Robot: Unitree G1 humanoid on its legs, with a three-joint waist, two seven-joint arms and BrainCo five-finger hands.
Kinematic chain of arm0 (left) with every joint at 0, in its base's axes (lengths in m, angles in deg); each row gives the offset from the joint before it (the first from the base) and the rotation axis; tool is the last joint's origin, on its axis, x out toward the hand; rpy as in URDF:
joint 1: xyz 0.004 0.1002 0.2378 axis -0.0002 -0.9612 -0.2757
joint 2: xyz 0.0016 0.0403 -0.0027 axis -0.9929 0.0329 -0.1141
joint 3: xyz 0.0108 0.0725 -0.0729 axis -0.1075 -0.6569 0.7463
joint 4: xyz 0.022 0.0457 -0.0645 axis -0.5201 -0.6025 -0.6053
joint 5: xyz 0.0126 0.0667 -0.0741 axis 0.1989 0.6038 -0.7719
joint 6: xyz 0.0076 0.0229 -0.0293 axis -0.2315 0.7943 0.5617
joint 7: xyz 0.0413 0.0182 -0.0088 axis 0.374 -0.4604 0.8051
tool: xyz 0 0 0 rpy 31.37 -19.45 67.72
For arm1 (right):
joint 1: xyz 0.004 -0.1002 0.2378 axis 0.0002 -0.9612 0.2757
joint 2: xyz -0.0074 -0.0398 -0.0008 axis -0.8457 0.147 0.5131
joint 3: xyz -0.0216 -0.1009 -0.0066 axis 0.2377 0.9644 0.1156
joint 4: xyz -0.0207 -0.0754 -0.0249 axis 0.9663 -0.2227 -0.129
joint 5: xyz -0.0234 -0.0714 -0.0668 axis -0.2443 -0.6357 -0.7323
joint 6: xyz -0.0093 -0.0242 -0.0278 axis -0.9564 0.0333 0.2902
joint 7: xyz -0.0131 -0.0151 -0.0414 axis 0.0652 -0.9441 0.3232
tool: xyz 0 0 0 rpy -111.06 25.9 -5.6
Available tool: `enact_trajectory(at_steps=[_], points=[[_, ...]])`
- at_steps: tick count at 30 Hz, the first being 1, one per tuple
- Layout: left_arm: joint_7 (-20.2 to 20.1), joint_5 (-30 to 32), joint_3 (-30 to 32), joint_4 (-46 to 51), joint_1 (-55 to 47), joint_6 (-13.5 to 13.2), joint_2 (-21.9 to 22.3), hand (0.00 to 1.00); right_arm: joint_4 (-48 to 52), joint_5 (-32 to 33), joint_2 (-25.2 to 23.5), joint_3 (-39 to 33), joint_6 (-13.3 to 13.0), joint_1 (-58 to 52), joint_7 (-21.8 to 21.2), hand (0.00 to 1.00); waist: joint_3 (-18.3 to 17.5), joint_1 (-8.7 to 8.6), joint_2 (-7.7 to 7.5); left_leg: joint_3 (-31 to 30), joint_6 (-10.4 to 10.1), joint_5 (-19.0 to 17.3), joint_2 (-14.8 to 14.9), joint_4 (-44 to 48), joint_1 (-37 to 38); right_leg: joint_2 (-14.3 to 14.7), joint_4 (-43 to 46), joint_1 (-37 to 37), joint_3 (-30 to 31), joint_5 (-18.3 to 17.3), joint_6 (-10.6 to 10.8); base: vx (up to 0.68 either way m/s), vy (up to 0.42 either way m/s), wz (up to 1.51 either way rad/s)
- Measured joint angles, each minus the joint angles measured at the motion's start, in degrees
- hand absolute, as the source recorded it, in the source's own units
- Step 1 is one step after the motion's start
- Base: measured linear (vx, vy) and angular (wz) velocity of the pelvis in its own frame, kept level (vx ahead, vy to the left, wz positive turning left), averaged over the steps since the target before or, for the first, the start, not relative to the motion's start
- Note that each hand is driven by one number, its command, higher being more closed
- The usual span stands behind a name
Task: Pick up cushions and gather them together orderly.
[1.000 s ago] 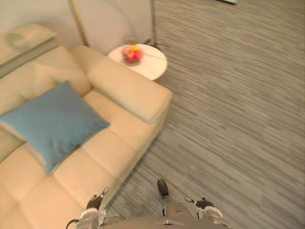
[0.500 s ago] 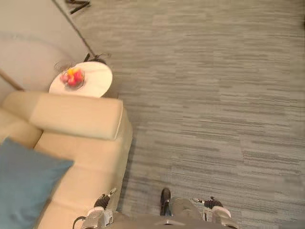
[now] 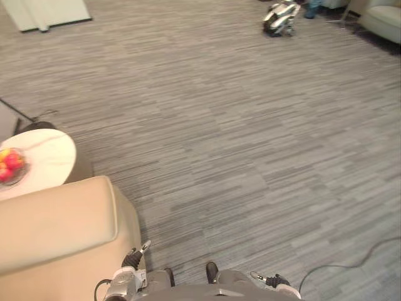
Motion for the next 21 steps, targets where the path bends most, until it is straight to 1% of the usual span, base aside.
enact_trajectory(at_steps=[2,3,5,7,8,9,10,11,12,13,14,15,16,17,19,20,21], points=[[0.0,0.0,0.0,-0.2,0.0,0.0,0.0,0.0,0.0,-0.1,0.1,0.1,0.0,-0.1,-0.1,0.0,0.0,-0.03,0.03,1.1,0.0,0.0,-0.6,-1.1,1.2,-0.1,-0.9,0.3,1.1,0.3,0.5,0.11,0.103,-0.5],[0.0,0.0,0.0,-0.4,0.0,0.0,0.0,0.0,0.0,-0.2,0.3,0.1,0.0,0.3,-0.1,0.0,-0.2,-0.13,-0.22,2.2,0.0,0.0,-0.9,-1.9,1.9,-0.1,-1.9,0.6,2.5,0.8,1.2,0.11,0.112,-0.56],[0.0,0.0,-0.1,-0.8,0.1,0.0,0.0,0.0,-0.1,-0.6,0.8,0.3,-0.1,1.0,-0.1,0.0,-0.2,-0.1,0.61,3.9,0.1,0.0,-1.1,-2.6,2.4,0.0,-3.7,0.4,5.0,2.3,1.5,0.08,0.098,-0.76],[0.0,0.0,-0.6,-1.0,0.1,0.0,0.0,0.0,-1.3,-1.0,1.6,0.5,-0.3,2.7,-0.2,0.0,-0.2,0.53,1.56,5.9,0.2,-0.1,-1.3,-3.0,2.4,0.5,-5.3,-1.0,8.0,4.7,2.0,0.04,0.063,-1.09],[0.0,0.0,-0.8,-1.0,0.2,0.0,-0.1,0.0,-1.9,-1.0,1.7,0.6,-0.3,3.1,-0.2,0.0,-0.1,0.52,1.68,6.2,0.3,-0.1,-1.3,-3.0,2.4,0.6,-5.8,-1.2,7.9,5.4,2.0,0.0,0.008,-1.12],[0.0,0.0,-1.3,-1.1,0.3,0.0,0.0,0.0,-2.3,-1.0,2.1,1.6,-0.3,3.9,-0.2,0.0,0.1,0.61,2.18,7.1,0.5,-0.1,-0.7,-3.0,2.8,0.8,-7.0,-1.4,7.1,7.1,1.7,-0.03,-0.02,-0.98],[0.0,0.0,-2.2,-1.5,0.4,-0.1,0.0,0.0,-2.3,-1.1,2.6,2.5,-0.4,4.6,-0.2,0.0,0.3,0.74,2.55,8.2,0.9,-0.3,0.0,-3.0,3.2,0.2,-8.0,-1.7,2.4,7.4,0.6,-0.06,-0.049,-1.03],[0.0,0.0,-2.8,-1.5,0.7,-0.1,0.0,0.0,-2.2,-1.0,2.9,2.4,-0.4,5.0,-0.2,0.0,0.6,0.35,3.2,10.0,1.5,-0.7,0.5,-3.1,3.4,-1.3,-6.2,-2.9,-6.5,5.2,-2.3,-0.05,-0.042,-0.69],[0.0,0.0,-3.0,-1.6,0.9,0.0,0.1,0.0,-2.1,-1.0,3.2,2.4,-0.4,5.2,-0.2,0.0,0.9,0.27,3.6,10.5,1.5,-0.7,0.7,-3.3,3.7,-2.7,-4.6,-3.7,-11.6,4.2,-2.9,-0.08,-0.031,-0.56],[0.0,-0.1,-4.5,-1.6,0.8,0.0,0.1,0.0,-2.1,-1.0,3.5,2.4,-0.5,5.5,-0.2,0.0,1.0,0.53,3.81,12.0,1.4,-0.7,1.0,-4.0,4.6,-5.5,-2.2,-4.7,-20.1,3.0,-3.2,-0.08,-0.04,-0.58],[0.1,-0.1,-4.7,-1.4,0.8,-0.1,0.0,0.0,-2.2,-1.0,3.6,2.4,-0.5,5.5,-0.2,0.0,1.0,0.89,3.78,13.4,0.6,-1.3,1.4,-4.1,5.6,-8.2,-0.3,-4.6,-29.4,3.0,-2.9,-0.06,-0.063,-0.6],[0.1,0.0,-4.9,-1.4,0.8,-0.1,0.0,0.0,-2.2,-1.0,3.6,2.4,-0.6,5.5,-0.2,0.0,1.1,0.86,3.86,13.8,0.2,-1.5,1.8,-4.2,6.0,-8.9,0.3,-4.5,-32.4,2.8,-2.5,-0.02,-0.14,-0.57],[0.1,-0.1,-5.0,-1.5,0.8,-0.1,0.1,0.0,-2.1,-1.0,3.6,2.4,-0.9,5.5,-0.2,0.0,1.2,0.84,4.15,14.7,-0.7,-1.8,2.8,-4.3,6.5,-9.5,1.1,-4.3,-36.9,2.1,-2.1,0.02,-0.176,-0.47],[0.2,-0.1,-5.3,-1.5,0.8,-0.1,0.1,0.0,-2.1,-1.0,3.6,2.2,-1.3,5.6,-0.1,0.0,1.3,0.74,4.37,15.0,-1.7,-1.7,3.4,-4.9,6.8,-9.8,2.3,-4.2,-39.8,1.2,-2.1,0.03,-0.173,-0.42],[0.2,-0.1,-5.8,-1.6,1.0,0.0,0.1,0.0,-2.1,-0.9,3.6,1.9,-1.3,5.6,-0.1,0.0,1.9,0.43,3.79,15.1,-2.3,-1.8,4.2,-4.9,7.0,-8.6,2.7,-4.5,-38.5,1.1,-2.2,0.02,-0.151,-0.22],[0.2,-0.1,-6.1,-1.6,1.0,-0.1,0.1,0.0,-2.1,-0.9,3.7,1.9,-1.3,5.5,-0.1,0.0,1.8,0.46,3.87,15.0,-2.4,-1.8,4.6,-4.9,7.0,-8.0,2.8,-4.8,-37.9,1.0,-2.3,0.02,-0.176,-0.35],[0.2,-0.1,-6.5,-1.6,1.1,0.0,0.1,0.0,-2.1,-0.8,3.8,1.9,-1.3,5.5,0.0,0.0,1.8,0.6,3.93,15.0,-2.7,-1.8,5.5,-4.5,7.2,-6.9,3.6,-5.4,-37.0,0.1,-2.8,0.07,-0.227,-0.45]])
